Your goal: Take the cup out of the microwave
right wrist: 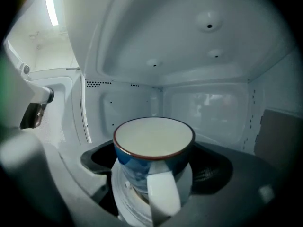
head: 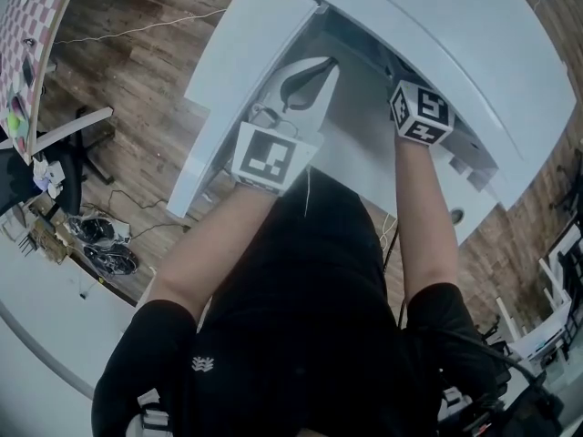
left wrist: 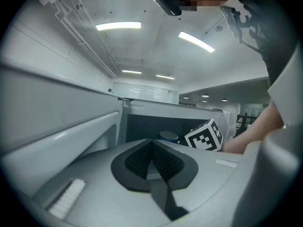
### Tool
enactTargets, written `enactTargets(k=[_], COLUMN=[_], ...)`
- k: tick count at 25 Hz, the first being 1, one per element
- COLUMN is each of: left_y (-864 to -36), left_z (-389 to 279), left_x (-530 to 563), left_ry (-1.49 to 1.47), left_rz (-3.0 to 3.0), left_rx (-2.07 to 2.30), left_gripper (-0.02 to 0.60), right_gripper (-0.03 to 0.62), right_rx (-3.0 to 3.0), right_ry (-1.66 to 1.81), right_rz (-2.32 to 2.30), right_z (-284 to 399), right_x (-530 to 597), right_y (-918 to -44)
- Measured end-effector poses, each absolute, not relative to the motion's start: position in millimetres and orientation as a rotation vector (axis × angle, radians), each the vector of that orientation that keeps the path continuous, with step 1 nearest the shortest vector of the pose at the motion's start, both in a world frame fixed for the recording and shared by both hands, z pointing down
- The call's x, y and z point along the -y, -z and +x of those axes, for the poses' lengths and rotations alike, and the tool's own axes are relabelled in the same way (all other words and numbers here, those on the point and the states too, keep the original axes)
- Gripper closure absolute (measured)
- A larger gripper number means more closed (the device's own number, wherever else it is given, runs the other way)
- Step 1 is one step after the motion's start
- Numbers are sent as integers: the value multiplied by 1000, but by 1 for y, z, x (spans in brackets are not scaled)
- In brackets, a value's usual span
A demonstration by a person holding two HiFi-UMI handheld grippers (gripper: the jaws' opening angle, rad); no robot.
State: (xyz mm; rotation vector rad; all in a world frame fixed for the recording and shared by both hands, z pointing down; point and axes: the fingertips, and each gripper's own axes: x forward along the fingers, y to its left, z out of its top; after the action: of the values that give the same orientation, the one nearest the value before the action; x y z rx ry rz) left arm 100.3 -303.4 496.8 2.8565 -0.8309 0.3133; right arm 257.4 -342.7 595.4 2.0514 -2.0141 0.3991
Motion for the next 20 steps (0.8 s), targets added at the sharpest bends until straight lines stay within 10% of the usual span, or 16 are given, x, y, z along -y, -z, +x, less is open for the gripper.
enactTargets(k=[20], left_y=[-489], left_z=[82], left_x=[284], left_ry=[-331], left_rz=[2873], left_rx=[856], left_gripper=[581], right_gripper=[197], right_rx=[2048], right_ry=[-353], right_rz=[2040], right_z=[242], right_x=[321], right_y=[-580])
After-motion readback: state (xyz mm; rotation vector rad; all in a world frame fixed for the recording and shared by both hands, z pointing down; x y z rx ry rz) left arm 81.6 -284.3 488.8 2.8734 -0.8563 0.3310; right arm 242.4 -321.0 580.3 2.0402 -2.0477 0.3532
